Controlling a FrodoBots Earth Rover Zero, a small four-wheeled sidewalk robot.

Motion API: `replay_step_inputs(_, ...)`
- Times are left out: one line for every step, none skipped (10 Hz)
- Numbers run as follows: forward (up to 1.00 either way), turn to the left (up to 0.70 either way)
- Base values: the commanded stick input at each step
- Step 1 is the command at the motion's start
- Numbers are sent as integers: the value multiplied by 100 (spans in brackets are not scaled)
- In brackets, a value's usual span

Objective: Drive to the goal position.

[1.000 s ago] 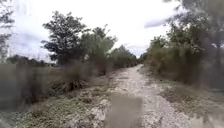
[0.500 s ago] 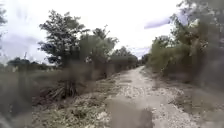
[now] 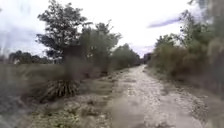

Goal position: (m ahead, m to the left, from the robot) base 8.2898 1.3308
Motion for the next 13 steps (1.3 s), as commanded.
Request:
replay_step_inputs(70, -35)
replay_step_inputs(70, -35)
replay_step_inputs(70, -23)
replay_step_inputs(70, 0)
replay_step_inputs(70, 0)
replay_step_inputs(70, 0)
replay_step_inputs(70, 0)
replay_step_inputs(70, 0)
replay_step_inputs(70, 0)
replay_step_inputs(70, 0)
replay_step_inputs(70, 0)
replay_step_inputs(70, 0)
replay_step_inputs(70, 0)
